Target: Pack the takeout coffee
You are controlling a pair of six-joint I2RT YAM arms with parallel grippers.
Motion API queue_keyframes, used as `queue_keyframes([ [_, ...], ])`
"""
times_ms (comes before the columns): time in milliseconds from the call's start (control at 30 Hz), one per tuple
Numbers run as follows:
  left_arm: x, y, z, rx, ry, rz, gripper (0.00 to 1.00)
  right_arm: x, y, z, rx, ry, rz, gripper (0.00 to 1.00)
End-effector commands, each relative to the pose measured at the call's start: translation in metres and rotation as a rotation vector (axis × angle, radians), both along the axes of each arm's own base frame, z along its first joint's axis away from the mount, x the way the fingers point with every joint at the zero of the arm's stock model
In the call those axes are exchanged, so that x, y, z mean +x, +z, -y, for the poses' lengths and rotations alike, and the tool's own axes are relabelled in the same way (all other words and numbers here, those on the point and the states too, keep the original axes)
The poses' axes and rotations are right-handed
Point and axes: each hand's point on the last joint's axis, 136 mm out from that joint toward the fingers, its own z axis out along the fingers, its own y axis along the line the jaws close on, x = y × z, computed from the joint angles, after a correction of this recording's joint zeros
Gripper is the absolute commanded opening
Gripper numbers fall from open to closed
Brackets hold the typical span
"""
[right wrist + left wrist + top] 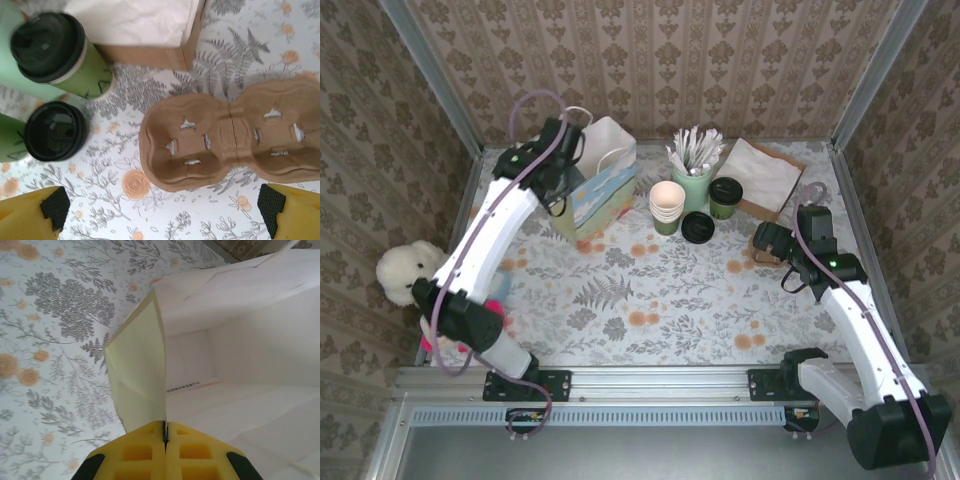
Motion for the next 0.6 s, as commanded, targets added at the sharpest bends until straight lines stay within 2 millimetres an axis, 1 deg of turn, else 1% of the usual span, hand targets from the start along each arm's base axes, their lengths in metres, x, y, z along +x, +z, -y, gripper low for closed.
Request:
queue_keyframes([
  [0,-0.027,0.004,0.001,-0.025,-0.132,0.016,0.0,-0.002,-0.021,-0.002,0.025,0.058,-0.094,1.0],
  [33,-0.035,0.004,-0.008,-0.042,-0.134,0.014,0.0,-0.002,-0.028,0.003,0.023,0.052,-0.125,1.0],
  [100,-0.056,0.003,-0.009,-0.068,-0.19,0.009,0.0,-0.004,-0.042,0.016,0.015,0.025,-0.194,0.99],
  [167,-0.076,0.001,-0.011,-0.081,-0.24,-0.003,0.0,-0.004,-0.052,0.027,0.006,0.013,-0.253,0.94],
  [233,-0.097,-0.003,-0.006,-0.116,-0.314,-0.023,0.0,0.001,-0.06,0.031,0.028,0.006,-0.294,0.91],
  [333,-0.12,-0.003,0.006,-0.179,-0.429,-0.049,0.0,0.009,-0.073,0.042,0.002,-0.029,-0.347,0.88],
  [400,-0.127,0.004,0.024,-0.26,-0.521,-0.012,0.0,0.015,-0.081,0.05,-0.034,-0.043,-0.392,0.87],
  [467,-0.129,0.011,0.041,-0.34,-0.596,0.035,0.0,0.022,-0.097,0.053,-0.043,-0.029,-0.444,0.86],
  [567,-0.132,0.015,0.051,-0.366,-0.675,0.068,0.0,0.029,-0.112,0.05,-0.034,-0.01,-0.501,0.83],
])
